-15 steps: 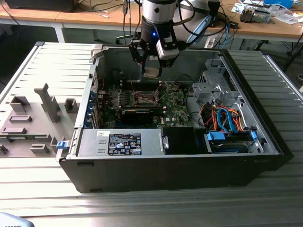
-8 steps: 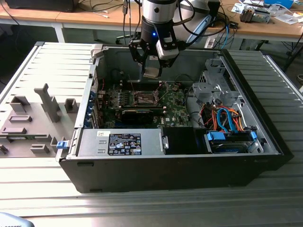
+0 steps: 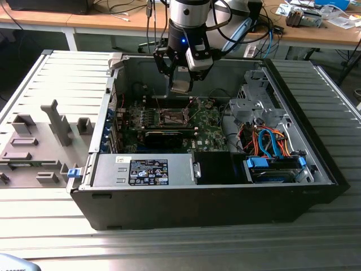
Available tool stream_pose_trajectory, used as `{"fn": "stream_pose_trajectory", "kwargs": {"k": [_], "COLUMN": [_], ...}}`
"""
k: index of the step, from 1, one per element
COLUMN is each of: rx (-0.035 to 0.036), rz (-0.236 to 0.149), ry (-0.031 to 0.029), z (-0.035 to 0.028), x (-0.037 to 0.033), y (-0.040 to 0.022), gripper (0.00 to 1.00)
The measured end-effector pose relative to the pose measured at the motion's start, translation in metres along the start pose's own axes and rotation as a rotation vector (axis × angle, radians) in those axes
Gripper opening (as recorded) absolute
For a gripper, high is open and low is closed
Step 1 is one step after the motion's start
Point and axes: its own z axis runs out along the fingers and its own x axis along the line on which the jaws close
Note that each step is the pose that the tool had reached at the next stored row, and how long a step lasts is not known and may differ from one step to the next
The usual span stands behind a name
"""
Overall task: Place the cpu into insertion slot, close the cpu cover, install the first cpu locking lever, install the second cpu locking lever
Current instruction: 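Place the cpu into insertion slot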
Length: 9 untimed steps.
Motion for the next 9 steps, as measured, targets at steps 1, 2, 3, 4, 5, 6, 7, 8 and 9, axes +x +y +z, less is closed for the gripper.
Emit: {"fn": "stream_pose_trajectory", "kwargs": {"k": [1, 2, 3, 4, 5, 6, 7, 8, 9], "rx": [0.0000, 0.0000, 0.0000, 0.0000, -0.0001, -0.0001, -0.0002, -0.0002, -0.0002], "rz": [0.001, 0.002, 0.003, 0.004, 0.006, 0.007, 0.008, 0.008, 0.009], "ry": [-0.0001, -0.0002, -0.0003, -0.0004, -0.0005, -0.0006, -0.0007, -0.0007, -0.0009], "z": [0.0000, 0.0000, 0.0000, 0.0000, 0.0000, 0.0000, 0.0000, 0.0000, 0.0000], "x": [0.0000, 0.0000, 0.0000, 0.0000, 0.0000, 0.0000, 0.0000, 0.0000, 0.0000], "y": [0.0000, 0.0000, 0.0000, 0.0000, 0.0000, 0.0000, 0.0000, 0.0000, 0.0000], "gripper": [0.54, 0.54, 0.54, 0.54, 0.54, 0.54, 0.54, 0.54, 0.54]}}
